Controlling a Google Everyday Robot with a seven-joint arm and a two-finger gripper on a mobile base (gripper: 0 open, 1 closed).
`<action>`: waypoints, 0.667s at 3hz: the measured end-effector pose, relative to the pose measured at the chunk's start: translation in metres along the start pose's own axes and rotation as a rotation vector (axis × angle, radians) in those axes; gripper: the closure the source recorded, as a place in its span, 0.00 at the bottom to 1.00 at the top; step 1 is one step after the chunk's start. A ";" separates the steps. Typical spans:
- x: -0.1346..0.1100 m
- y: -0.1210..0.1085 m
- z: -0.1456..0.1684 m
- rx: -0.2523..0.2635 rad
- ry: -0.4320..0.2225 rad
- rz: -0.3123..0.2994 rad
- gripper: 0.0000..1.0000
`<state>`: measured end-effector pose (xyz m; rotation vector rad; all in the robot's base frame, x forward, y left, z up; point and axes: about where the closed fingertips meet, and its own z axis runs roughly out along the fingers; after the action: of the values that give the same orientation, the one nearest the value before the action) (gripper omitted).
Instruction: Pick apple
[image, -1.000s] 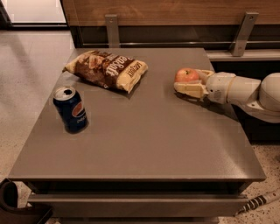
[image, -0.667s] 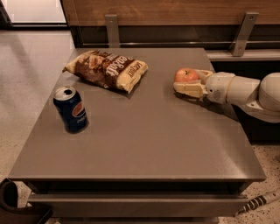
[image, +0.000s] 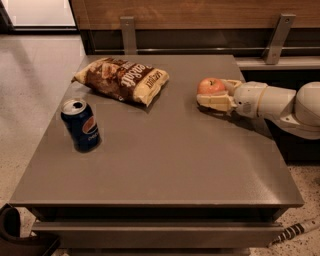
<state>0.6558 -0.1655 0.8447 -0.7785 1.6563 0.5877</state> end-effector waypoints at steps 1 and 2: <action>-0.048 0.005 -0.012 -0.012 0.027 -0.086 1.00; -0.096 0.012 -0.025 -0.018 0.049 -0.175 1.00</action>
Offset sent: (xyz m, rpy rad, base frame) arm -0.0178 0.0017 0.1322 -0.2117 -0.1202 0.0563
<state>0.6425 -0.1587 0.9440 -0.9469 1.6099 0.4638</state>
